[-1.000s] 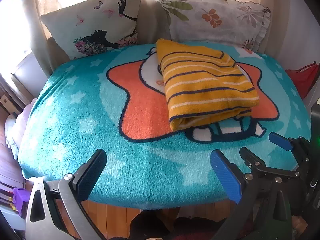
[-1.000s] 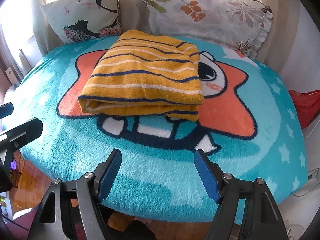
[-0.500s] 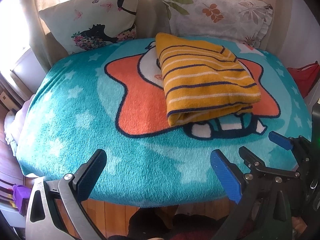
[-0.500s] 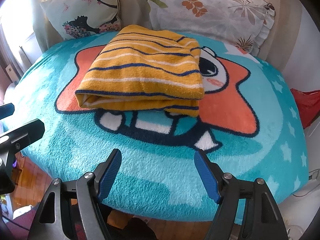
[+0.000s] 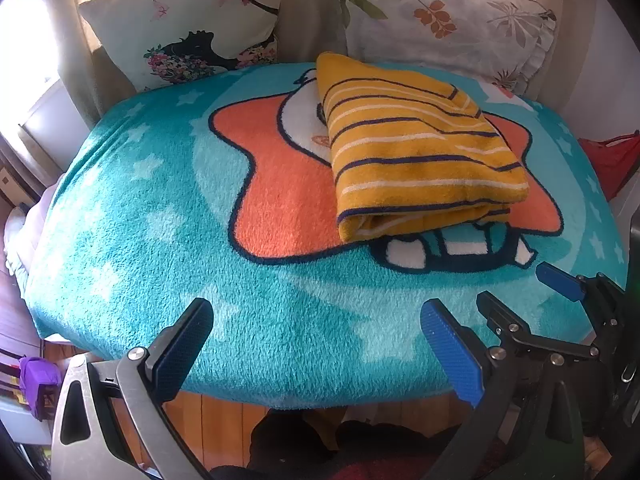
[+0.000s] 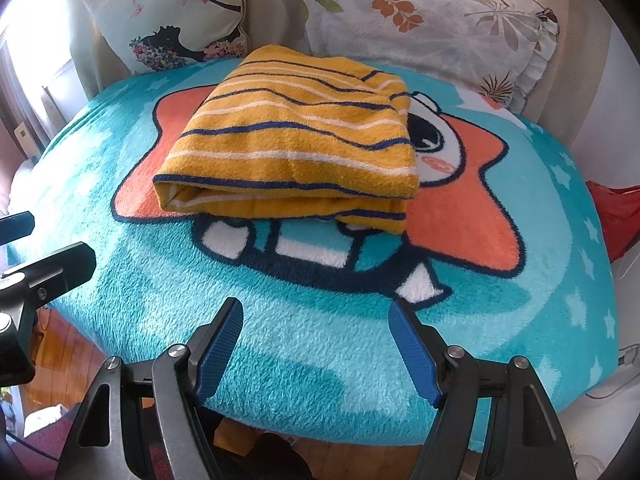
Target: Fold small clothes
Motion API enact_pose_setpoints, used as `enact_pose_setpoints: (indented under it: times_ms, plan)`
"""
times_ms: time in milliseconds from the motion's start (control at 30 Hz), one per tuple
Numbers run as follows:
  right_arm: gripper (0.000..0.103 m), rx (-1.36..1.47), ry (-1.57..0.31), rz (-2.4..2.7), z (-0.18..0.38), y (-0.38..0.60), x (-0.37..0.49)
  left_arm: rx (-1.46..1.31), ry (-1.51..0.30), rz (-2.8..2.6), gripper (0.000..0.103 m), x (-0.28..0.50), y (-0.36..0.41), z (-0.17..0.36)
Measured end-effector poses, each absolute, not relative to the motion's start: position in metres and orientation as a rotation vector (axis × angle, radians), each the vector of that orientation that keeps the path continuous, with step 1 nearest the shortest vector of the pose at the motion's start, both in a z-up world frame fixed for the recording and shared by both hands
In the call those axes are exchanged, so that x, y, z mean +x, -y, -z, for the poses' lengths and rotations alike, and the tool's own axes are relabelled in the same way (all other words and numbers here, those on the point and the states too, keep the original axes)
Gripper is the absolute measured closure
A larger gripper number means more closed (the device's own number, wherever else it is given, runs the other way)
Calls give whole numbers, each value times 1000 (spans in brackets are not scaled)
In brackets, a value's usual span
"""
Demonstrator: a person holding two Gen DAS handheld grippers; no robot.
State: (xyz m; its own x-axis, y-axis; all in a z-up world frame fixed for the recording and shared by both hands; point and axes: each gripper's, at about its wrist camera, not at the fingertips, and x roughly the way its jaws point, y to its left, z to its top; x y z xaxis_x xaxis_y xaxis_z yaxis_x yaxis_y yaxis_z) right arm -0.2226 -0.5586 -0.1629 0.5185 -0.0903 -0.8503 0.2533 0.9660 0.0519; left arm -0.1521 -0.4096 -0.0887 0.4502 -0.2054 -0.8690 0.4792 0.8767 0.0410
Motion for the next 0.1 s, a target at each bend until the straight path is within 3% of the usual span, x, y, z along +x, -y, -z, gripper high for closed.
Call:
enact_pose_setpoints:
  times_ms: [100]
  plan:
    - [24, 178, -1006, 204, 163, 558, -223, 303, -1016, 429, 0, -153, 410, 88]
